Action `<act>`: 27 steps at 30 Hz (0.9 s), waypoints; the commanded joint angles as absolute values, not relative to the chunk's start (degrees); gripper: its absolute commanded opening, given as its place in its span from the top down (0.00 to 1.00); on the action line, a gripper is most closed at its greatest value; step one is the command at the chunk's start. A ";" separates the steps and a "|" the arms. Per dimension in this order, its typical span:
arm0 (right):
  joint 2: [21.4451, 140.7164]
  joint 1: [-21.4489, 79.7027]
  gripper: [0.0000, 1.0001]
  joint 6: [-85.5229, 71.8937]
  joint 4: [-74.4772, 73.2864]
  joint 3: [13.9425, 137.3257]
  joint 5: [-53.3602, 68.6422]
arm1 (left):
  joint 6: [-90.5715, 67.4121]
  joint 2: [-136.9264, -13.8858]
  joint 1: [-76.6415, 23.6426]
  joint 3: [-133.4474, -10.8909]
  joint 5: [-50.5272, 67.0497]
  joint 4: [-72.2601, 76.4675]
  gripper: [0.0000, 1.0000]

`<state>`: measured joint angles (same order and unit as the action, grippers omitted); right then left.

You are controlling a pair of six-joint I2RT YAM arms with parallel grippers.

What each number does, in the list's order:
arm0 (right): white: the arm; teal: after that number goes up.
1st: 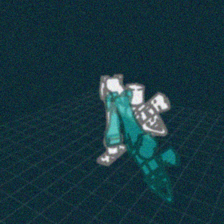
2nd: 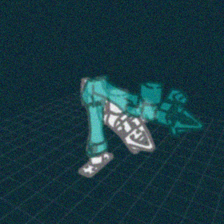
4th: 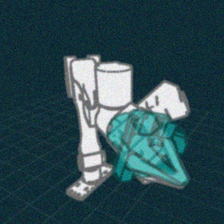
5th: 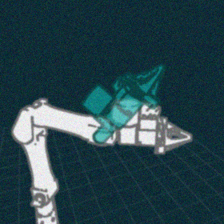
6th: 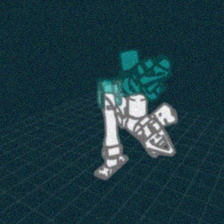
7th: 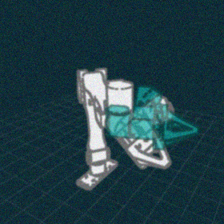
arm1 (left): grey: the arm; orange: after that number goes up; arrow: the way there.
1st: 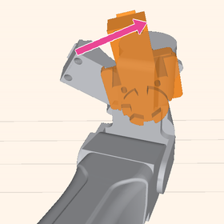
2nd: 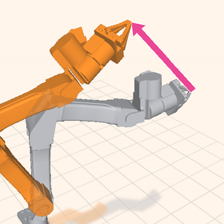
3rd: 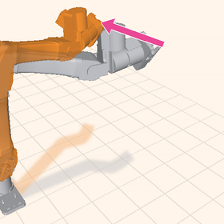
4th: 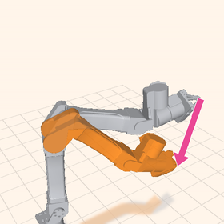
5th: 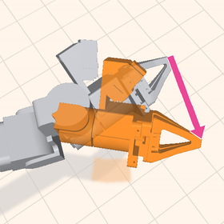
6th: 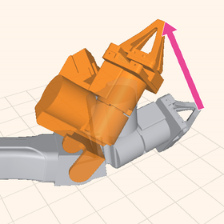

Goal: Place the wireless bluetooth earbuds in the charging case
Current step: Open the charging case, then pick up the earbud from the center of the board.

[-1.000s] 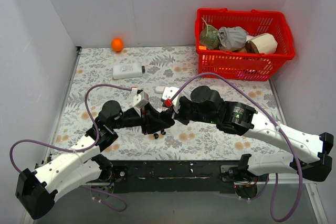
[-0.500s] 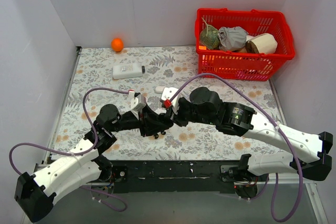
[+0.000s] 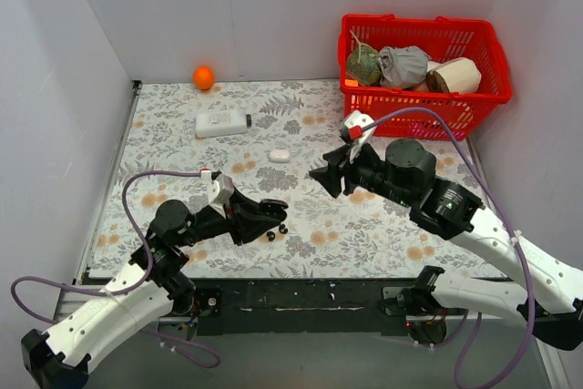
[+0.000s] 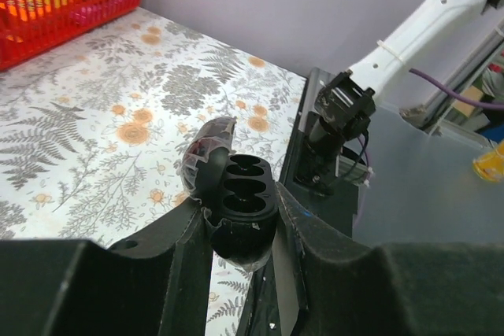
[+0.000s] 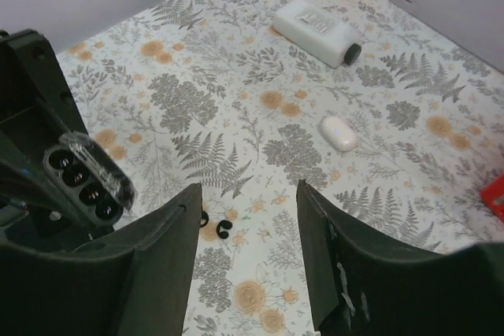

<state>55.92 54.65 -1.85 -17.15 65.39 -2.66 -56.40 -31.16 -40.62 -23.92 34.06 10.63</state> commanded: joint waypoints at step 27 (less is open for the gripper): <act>88.94 59.68 0.59 -13.36 -0.53 52.29 9.31 | -61.44 -10.90 -40.43 -23.73 5.89 -6.41 1.00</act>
